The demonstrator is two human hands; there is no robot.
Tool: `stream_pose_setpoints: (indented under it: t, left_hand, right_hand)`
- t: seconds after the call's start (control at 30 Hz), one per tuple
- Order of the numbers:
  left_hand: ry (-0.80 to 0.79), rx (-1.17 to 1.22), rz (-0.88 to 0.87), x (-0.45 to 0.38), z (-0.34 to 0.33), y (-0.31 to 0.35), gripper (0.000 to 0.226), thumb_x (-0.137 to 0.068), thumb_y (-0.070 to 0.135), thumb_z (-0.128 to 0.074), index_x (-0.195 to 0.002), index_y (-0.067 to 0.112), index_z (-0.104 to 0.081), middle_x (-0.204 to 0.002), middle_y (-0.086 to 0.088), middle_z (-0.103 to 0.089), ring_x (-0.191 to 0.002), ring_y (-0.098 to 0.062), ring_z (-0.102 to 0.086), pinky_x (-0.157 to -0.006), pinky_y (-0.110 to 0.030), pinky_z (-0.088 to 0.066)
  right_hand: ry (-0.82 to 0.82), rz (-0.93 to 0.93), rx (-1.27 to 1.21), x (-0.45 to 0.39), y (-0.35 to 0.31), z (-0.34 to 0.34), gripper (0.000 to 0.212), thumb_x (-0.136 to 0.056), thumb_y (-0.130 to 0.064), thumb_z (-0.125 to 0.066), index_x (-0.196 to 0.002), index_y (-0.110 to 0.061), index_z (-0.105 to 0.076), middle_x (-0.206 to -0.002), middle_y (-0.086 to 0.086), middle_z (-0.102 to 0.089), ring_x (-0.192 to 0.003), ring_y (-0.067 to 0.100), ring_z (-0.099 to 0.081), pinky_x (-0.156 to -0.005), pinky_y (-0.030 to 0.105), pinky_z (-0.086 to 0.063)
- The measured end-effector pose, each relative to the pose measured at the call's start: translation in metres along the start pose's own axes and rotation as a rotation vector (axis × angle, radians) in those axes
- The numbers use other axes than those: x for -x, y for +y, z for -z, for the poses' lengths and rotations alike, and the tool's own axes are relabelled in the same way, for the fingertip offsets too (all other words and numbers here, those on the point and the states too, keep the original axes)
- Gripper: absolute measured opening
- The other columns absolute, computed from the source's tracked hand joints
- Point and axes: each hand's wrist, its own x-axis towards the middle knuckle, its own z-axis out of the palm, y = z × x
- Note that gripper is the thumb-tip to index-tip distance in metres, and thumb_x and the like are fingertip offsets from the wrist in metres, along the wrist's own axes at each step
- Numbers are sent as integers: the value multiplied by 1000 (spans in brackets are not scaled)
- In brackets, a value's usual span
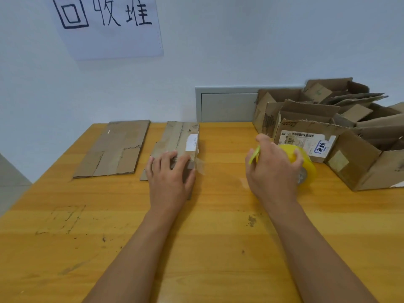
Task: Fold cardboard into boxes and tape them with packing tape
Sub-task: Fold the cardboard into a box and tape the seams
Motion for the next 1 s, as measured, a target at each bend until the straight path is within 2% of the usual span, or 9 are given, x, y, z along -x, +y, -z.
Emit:
stream_pose_setpoints:
  t: [0.17,0.3,0.4,0.5,0.6,0.67,0.8,0.93,1.0]
  left_hand:
    - [-3,-2,1,1,0,-2,29,-85,37,-70,-110,23,-67,-120,-7,-57,-117,-31,-52,-115,-50,-21]
    - [-8,0,2,1,0,-4,34,-85,43,-59,-111,23,-67,-120,-7,-58,-117,-30,-52,-115,-50,-23]
    - [-4,1,-5,1,0,-5,34,-86,45,-57,-112,24,-67,-120,-7,-57,-117,-30,-51,-115,-49,-22]
    - [0,-2,-6,1,0,-5,34,-87,45,-56,-112,24,-66,-121,-6,-57,-118,-29,-50,-115,-49,-21]
    - [5,-1,-12,1,1,-5,32,-87,45,-57,-110,24,-66,-121,-6,-58,-120,-30,-50,-116,-48,-21]
    - [0,-8,-11,1,1,-5,33,-87,45,-57,-110,24,-67,-122,-6,-59,-123,-30,-49,-116,-48,-20]
    - [0,-25,-7,1,1,-4,31,-87,43,-61,-110,24,-67,-123,-6,-59,-125,-31,-47,-117,-49,-19]
    - [9,-19,-9,1,0,-4,29,-86,39,-65,-110,23,-67,-123,-7,-59,-125,-31,-48,-117,-50,-20]
    - [16,-22,-10,1,1,-4,29,-86,39,-65,-110,23,-67,-123,-7,-59,-124,-31,-48,-116,-49,-20]
  right_hand:
    - [-31,230,-320,4,-11,-4,27,-97,-26,-50,-120,-13,-54,-90,3,-69,-78,28,-62,-78,41,-47]
    - [-33,313,-541,20,-25,-13,33,-89,-36,-58,-113,-14,-55,-94,3,-68,-79,22,-63,-67,34,-50]
    - [-112,273,-624,37,-31,-23,36,-90,-39,-56,-111,-10,-60,-92,1,-69,-79,22,-65,-67,36,-53]
    - [-243,158,-703,47,-34,-32,37,-93,-35,-50,-121,-13,-61,-100,-4,-68,-84,14,-62,-71,33,-52]
    - [-304,19,-793,47,-36,-34,23,-95,-21,-55,-118,-22,-56,-80,-15,-60,-64,3,-52,-57,21,-40]
    - [-318,-91,-836,43,-37,-34,20,-94,-16,-59,-101,-30,-48,-68,-10,-57,-55,6,-51,-50,23,-38]
    - [-264,-206,-845,34,-41,-35,20,-92,-17,-61,-83,-26,-46,-56,-9,-54,-48,9,-47,-49,41,-42]
    - [-222,-220,-924,30,-44,-36,17,-95,-15,-62,-89,-28,-53,-56,-9,-51,-47,8,-43,-49,37,-40]
    - [-221,-218,-981,32,-46,-35,15,-95,-18,-64,-92,-29,-56,-66,-2,-56,-54,18,-50,-54,39,-46]
